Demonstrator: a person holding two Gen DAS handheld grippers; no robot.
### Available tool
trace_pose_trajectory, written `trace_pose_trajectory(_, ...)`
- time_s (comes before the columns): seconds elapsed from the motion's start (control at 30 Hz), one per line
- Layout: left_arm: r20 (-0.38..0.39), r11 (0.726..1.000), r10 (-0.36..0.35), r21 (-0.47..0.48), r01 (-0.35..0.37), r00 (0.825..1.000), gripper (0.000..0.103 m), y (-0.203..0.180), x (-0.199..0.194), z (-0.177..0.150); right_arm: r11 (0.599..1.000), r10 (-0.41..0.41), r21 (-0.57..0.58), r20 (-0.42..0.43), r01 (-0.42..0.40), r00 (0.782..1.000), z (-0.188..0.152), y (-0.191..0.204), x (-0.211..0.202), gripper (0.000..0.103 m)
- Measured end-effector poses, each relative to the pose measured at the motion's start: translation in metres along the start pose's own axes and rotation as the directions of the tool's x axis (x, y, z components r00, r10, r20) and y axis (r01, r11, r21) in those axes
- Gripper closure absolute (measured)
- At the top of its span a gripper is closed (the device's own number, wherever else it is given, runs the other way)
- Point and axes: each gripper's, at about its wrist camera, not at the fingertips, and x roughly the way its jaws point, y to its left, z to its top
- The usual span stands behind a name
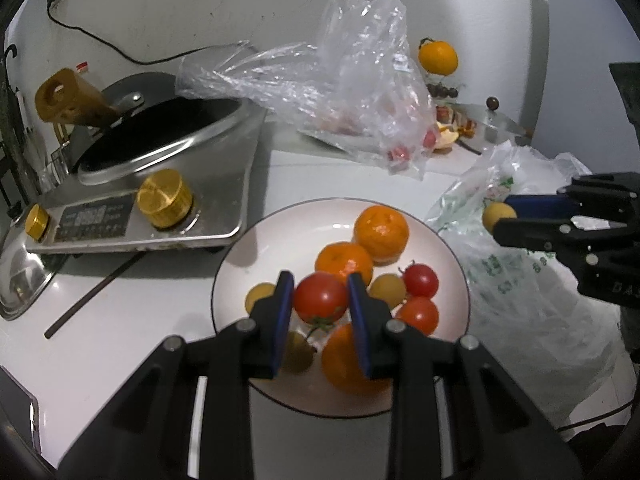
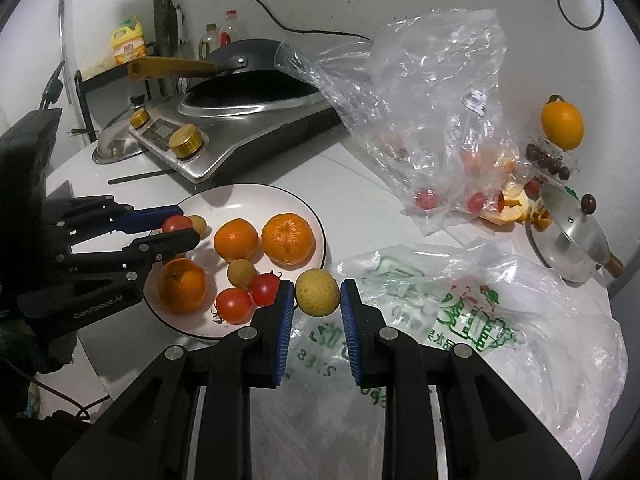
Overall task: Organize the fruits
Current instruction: 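Lower the left gripper and open it to release the tomato onto the plate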
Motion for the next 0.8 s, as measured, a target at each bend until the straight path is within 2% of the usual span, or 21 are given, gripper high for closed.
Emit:
trace_pose_trajectory(0.43, -0.037, 1.000, -0.012, -0.011, 0.012, 0.999, 0.073, -0.001, 0.019, 0.003, 1.000, 0.004, 0.008, -0.015, -0.004, 1.000, -0.001, -0.005, 0.011, 0.077)
trace_pose_trajectory(0.63, -0.018, 1.000, -0.009, -0.026, 0.009, 1.000, 0.066, 0.003, 0.009, 0.004, 1.000, 0.003, 0.005, -0.012, -0.003, 1.000, -0.001, -0.003, 0.009, 0.077)
trace_pose_trajectory(0.7, -0.004, 0.999, -0.005, -0.033, 0.005, 1.000, 0.051, 0.006, 0.002, 0.005, 1.000, 0.004, -0.001, -0.010, -0.004, 1.000, 0.000, -0.001, 0.008, 0.077)
trace_pose_trajectory(0.8, 0.012, 0.999, -0.001, -0.052, 0.002, 1.000, 0.049, 0.012, -0.007, 0.003, 1.000, 0.009, -0.015, -0.007, -0.010, 1.000, 0.002, 0.007, 0.007, 0.077)
